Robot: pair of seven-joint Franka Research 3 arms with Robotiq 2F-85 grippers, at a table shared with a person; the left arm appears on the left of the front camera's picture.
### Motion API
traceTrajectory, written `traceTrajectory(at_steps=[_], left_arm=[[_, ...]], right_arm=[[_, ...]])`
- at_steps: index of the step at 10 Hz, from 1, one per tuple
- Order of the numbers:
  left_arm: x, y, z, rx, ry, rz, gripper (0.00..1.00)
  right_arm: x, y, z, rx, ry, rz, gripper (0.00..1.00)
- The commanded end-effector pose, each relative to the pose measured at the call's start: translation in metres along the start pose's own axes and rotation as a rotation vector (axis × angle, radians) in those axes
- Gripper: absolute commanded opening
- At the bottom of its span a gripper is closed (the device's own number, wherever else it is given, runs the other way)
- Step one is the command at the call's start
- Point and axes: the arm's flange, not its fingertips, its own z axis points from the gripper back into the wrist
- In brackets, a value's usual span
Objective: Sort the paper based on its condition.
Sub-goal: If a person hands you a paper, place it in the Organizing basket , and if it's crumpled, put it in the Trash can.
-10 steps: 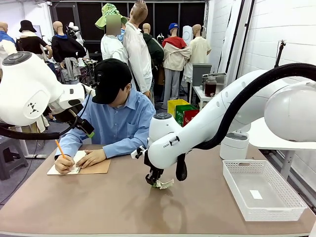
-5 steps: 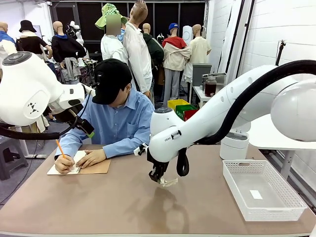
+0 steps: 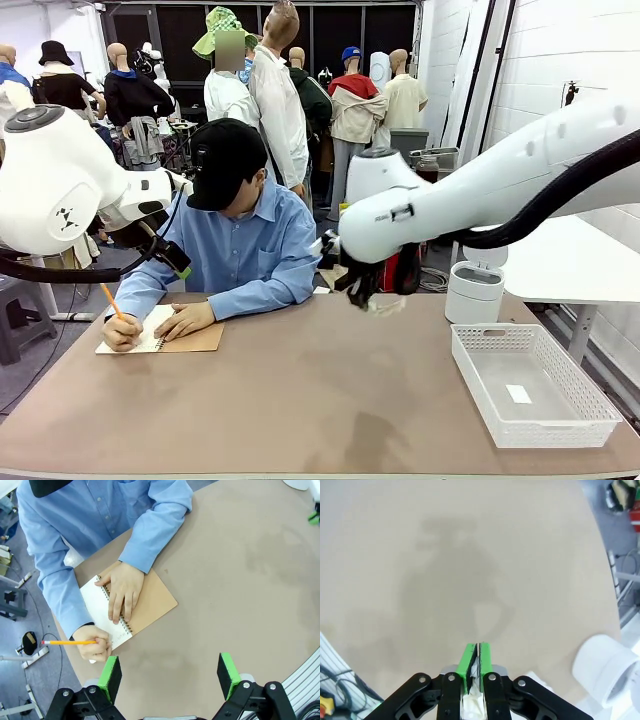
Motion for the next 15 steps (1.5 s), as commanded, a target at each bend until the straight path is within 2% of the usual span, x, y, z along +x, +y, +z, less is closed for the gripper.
traceTrajectory(at_steps=[1,3,5,6,10,11,12,15], left_arm=[[0.000,0.000,0.000,-0.003,-0.001,0.001,1.00],[0.000,0.000,0.000,-0.003,-0.001,0.001,1.00],[0.000,0.000,0.000,-0.003,-0.001,0.001,1.00],[0.000,0.000,0.000,-0.003,-0.001,0.001,1.00],[0.000,0.000,0.000,-0.003,-0.001,0.001,1.00],[0.000,0.000,0.000,-0.003,-0.001,0.001,1.00],[0.000,0.000,0.000,-0.003,-0.001,0.001,1.00],[0.000,0.000,0.000,-0.003,-0.001,0.001,1.00]], right_arm=[[-0.014,-0.027,-0.005,-0.031,0.006,0.008,0.00],[-0.019,-0.056,-0.004,-0.058,0.015,-0.034,0.00],[-0.026,-0.056,0.004,-0.079,-0.037,-0.071,0.00],[-0.029,-0.060,-0.001,-0.044,0.013,-0.048,0.00],[-0.028,-0.061,0.000,-0.048,0.005,-0.053,0.00],[-0.022,-0.064,-0.005,-0.160,0.010,-0.098,0.00],[-0.023,-0.078,-0.003,-0.216,0.008,-0.112,0.00],[-0.037,-0.129,-0.003,-0.263,-0.006,-0.129,0.00]])
